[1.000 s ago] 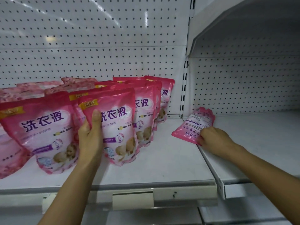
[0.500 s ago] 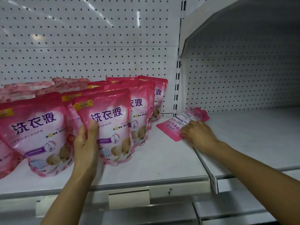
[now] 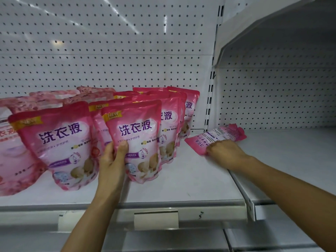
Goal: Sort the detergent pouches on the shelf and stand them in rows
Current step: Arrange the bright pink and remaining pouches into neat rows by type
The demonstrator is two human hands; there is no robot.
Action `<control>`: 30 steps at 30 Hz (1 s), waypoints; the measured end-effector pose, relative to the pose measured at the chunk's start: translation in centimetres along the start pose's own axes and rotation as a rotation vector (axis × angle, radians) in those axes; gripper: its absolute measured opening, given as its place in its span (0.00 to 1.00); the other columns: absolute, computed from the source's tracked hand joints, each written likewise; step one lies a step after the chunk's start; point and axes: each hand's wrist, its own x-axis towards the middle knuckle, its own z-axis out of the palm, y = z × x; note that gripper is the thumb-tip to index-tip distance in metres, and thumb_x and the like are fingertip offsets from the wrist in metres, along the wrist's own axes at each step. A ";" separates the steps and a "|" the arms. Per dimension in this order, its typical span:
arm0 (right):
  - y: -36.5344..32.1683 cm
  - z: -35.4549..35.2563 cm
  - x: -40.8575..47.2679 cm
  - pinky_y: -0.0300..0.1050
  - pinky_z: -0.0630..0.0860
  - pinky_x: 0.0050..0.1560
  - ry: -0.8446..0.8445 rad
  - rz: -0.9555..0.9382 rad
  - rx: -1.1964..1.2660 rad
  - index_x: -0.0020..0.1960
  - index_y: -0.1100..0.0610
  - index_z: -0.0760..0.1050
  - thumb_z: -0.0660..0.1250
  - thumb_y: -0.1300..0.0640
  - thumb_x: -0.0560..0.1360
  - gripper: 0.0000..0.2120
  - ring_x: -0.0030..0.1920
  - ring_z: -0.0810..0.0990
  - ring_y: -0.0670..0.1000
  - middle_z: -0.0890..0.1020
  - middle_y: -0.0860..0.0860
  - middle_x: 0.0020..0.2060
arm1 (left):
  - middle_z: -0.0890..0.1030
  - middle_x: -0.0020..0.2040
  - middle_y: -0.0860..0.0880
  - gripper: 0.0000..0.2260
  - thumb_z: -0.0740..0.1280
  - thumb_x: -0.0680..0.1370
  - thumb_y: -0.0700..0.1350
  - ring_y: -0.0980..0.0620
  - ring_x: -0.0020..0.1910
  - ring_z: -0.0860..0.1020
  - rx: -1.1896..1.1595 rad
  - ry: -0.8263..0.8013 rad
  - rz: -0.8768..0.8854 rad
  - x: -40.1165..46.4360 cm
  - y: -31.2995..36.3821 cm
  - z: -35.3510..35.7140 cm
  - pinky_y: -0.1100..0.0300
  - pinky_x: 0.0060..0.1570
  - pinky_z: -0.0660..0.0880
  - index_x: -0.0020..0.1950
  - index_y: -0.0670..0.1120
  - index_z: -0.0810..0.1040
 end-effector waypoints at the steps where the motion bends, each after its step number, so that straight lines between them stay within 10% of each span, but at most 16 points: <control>1: 0.5 -0.1 -0.1 0.43 0.72 0.43 0.067 0.066 0.112 0.52 0.52 0.77 0.60 0.59 0.77 0.09 0.48 0.82 0.56 0.83 0.50 0.48 | 0.86 0.45 0.55 0.10 0.60 0.83 0.45 0.63 0.41 0.84 -0.023 -0.009 -0.008 -0.2 0.1 0.2 0.67 0.38 0.81 0.61 0.45 0.76; 5: 1.9 -2.5 -0.6 0.50 0.78 0.40 0.516 0.244 0.545 0.49 0.57 0.75 0.59 0.59 0.80 0.07 0.35 0.79 0.55 0.80 0.51 0.37 | 0.87 0.42 0.55 0.10 0.60 0.83 0.44 0.60 0.40 0.85 -0.111 -0.046 -0.064 -0.6 0.1 0.9 0.67 0.33 0.79 0.61 0.42 0.75; 12: 2.2 -9.1 1.2 0.44 0.67 0.37 0.816 0.466 1.183 0.43 0.60 0.67 0.56 0.59 0.81 0.09 0.34 0.67 0.46 0.70 0.48 0.34 | 0.85 0.55 0.41 0.10 0.63 0.81 0.50 0.38 0.55 0.83 -0.257 0.083 -0.094 0.2 -0.9 1.8 0.35 0.57 0.76 0.54 0.48 0.81; 20: -4.0 -8.6 1.0 0.37 0.65 0.33 1.014 0.563 1.482 0.43 0.54 0.68 0.56 0.57 0.82 0.10 0.33 0.66 0.43 0.69 0.46 0.34 | 0.85 0.44 0.46 0.12 0.61 0.82 0.54 0.47 0.43 0.83 -0.210 0.311 -0.073 1.1 -1.0 2.5 0.53 0.42 0.82 0.47 0.50 0.80; 23: -5.2 -7.8 0.3 0.39 0.66 0.31 1.038 0.623 1.633 0.40 0.50 0.66 0.56 0.57 0.83 0.13 0.29 0.65 0.42 0.68 0.46 0.30 | 0.84 0.40 0.49 0.13 0.62 0.81 0.55 0.49 0.40 0.83 -0.185 0.258 -0.063 1.0 -1.1 2.2 0.57 0.37 0.81 0.47 0.48 0.80; 27: -5.6 -8.0 -1.4 0.30 0.68 0.27 0.972 0.500 1.796 0.43 0.54 0.68 0.60 0.53 0.81 0.09 0.25 0.71 0.37 0.74 0.41 0.24 | 0.85 0.55 0.42 0.21 0.68 0.76 0.58 0.39 0.54 0.83 -0.238 -0.001 -0.143 1.1 -1.3 0.5 0.42 0.55 0.78 0.61 0.44 0.79; 30: -6.4 -6.4 -2.8 0.33 0.78 0.37 0.716 0.314 1.954 0.54 0.56 0.71 0.71 0.51 0.69 0.18 0.39 0.83 0.40 0.85 0.41 0.39 | 0.86 0.52 0.45 0.35 0.81 0.60 0.58 0.43 0.51 0.85 -0.144 -0.202 -0.174 1.5 -1.3 -1.3 0.48 0.49 0.81 0.61 0.44 0.77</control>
